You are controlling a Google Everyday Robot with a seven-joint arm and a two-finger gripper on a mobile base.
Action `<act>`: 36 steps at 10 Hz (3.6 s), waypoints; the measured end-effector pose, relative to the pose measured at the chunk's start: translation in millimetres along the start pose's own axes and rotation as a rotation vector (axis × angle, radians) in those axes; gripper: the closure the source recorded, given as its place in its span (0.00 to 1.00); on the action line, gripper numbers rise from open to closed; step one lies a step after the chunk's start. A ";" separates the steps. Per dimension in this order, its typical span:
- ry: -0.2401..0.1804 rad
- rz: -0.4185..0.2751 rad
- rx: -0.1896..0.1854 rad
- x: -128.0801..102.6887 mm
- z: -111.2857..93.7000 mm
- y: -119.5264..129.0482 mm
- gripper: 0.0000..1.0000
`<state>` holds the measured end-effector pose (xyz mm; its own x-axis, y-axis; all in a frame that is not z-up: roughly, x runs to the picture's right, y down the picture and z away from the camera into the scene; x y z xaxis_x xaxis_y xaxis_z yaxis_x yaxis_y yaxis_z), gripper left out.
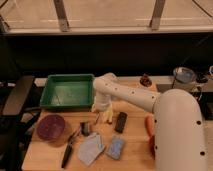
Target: Place fork in plastic cup
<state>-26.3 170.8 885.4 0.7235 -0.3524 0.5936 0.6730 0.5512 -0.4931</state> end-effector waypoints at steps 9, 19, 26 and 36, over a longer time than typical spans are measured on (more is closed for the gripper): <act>0.070 -0.050 0.000 -7.6 -13.8 0.6 1.00; 0.213 -0.107 0.120 -6.4 -155.6 -30.3 1.00; 0.153 -0.094 0.151 29.6 -180.9 -40.0 1.00; 0.123 0.284 0.149 79.4 -144.0 -64.8 1.00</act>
<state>9.6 -1.8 872.9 0.8980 -0.2524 0.3605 0.4188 0.7415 -0.5242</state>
